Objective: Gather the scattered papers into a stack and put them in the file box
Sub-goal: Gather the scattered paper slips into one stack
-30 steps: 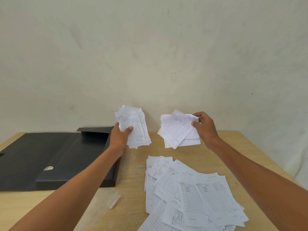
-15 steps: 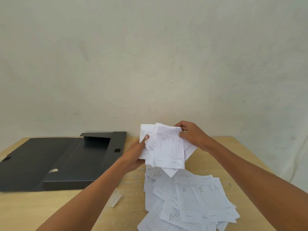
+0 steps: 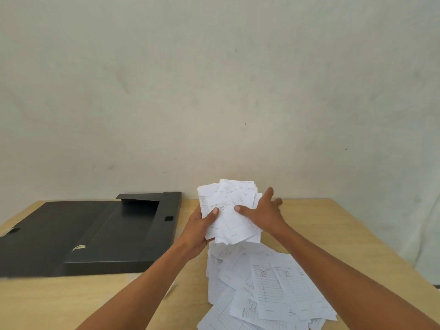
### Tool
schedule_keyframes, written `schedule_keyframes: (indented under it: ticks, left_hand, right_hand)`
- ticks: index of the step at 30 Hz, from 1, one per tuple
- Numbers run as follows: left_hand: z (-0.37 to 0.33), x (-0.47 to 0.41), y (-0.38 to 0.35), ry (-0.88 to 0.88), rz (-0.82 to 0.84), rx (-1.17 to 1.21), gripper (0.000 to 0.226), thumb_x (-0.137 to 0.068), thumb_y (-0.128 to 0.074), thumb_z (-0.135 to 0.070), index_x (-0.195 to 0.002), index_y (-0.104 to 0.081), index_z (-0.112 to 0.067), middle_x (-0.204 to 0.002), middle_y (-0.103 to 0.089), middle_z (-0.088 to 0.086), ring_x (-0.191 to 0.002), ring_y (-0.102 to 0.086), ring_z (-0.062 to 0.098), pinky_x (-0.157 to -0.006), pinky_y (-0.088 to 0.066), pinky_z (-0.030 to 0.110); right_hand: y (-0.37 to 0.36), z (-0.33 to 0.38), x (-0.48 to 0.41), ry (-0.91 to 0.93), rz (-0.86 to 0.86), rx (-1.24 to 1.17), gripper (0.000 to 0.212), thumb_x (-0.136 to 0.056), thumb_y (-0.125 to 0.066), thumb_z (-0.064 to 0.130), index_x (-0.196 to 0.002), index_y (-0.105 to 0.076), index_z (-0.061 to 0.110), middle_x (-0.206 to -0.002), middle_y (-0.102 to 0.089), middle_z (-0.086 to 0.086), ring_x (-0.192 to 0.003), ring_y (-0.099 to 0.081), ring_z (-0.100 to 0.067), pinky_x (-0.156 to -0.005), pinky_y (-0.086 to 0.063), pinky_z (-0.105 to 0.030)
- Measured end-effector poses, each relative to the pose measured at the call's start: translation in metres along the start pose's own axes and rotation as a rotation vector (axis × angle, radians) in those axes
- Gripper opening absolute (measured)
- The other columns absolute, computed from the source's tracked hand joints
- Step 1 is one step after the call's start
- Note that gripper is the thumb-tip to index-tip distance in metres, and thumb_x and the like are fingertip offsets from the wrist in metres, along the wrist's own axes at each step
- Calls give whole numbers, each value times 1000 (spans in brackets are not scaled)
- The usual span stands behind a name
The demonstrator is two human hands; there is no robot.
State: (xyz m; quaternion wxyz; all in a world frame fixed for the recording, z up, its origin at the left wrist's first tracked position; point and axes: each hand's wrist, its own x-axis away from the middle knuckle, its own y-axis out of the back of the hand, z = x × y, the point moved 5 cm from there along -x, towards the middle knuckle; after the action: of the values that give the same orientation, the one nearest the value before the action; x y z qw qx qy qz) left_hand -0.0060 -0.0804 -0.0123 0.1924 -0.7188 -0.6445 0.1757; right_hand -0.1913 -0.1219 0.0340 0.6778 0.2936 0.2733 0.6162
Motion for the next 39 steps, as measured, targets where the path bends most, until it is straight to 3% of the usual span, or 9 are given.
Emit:
schedule_keyframes:
  ticks: [3, 6, 9, 13, 16, 19, 23, 31, 39]
  left_hand:
    - [2, 1, 1, -28, -13, 2, 42, -102, -59, -14, -143, -53, -15, -133, -71, 9, -119, -70, 32, -87, -63, 50]
    - [6, 4, 0, -29, -12, 30, 41, -102, -59, -12, -142, -53, -16, -132, -72, 9, -119, -70, 33, -91, -61, 52]
    - [6, 7, -2, -59, 1, 65, 43, -103, -56, -10, -145, -50, -14, -135, -69, 10, -121, -69, 32, -89, -63, 48]
    - [8, 15, -12, -41, 64, 3, 41, -105, -53, -14, -146, -51, -17, -138, -68, 10, -123, -67, 32, -92, -61, 50]
    - [4, 15, -12, 54, 82, -89, 43, -105, -49, -44, -143, -55, -25, -135, -70, 8, -124, -67, 33, -102, -52, 62]
    - [-7, 10, -6, 118, 76, -268, 51, -100, -41, -64, -138, -60, -35, -131, -72, 0, -123, -68, 28, -102, -53, 59]
    - [-16, 1, -5, -43, -65, -428, 42, -103, -54, -42, -140, -58, -23, -119, -76, -6, -110, -73, 19, -90, -62, 42]
    - [-40, -6, 7, -354, -216, -679, 38, -94, -72, -28, -130, -59, -26, -110, -70, -18, -102, -70, 7, -75, -58, 19]
    - [8, 5, 21, -321, -266, -596, 60, -87, -80, -36, -133, -41, -35, -126, -63, -13, -108, -69, 4, -81, -64, 31]
  right_hand:
    - [-17, -12, 0, -32, 185, -452, 54, -84, -76, 34, -128, -60, 6, -124, -68, -9, -102, -69, -25, -82, -56, -36]
    - [-12, -18, 2, -58, 18, -549, 15, -95, -63, 18, -100, -68, 4, -101, -73, -9, -88, -67, -24, -72, -51, -31]
    - [-15, -24, 2, -114, -86, -635, 22, -100, -54, 20, -81, -54, 9, -84, -60, -9, -76, -54, -22, -70, -43, -31]
    - [-24, -14, 11, -71, -5, -680, 16, -101, -52, 20, -93, -65, 15, -89, -67, 0, -84, -62, -20, -77, -49, -31]
    - [-19, -9, 14, 24, -39, -662, 17, -101, -51, 18, -105, -67, 15, -99, -69, 1, -94, -65, -20, -80, -53, -33]
    - [-17, -10, 13, 59, -18, -646, 20, -101, -52, 20, -115, -66, 17, -107, -71, 2, -99, -67, -19, -84, -56, -35]
    - [-29, 2, 21, 170, 173, -615, 23, -100, -56, 22, -122, -63, 20, -111, -71, 6, -99, -68, -10, -79, -54, -26]
    - [-30, 18, 14, 241, 152, -651, 31, -98, -59, 25, -129, -60, 19, -119, -70, 4, -108, -67, -14, -87, -56, -31]
    - [-66, -1, 22, 161, 187, -674, 34, -97, -59, 27, -131, -54, 21, -120, -68, 5, -114, -64, -15, -92, -54, -33]
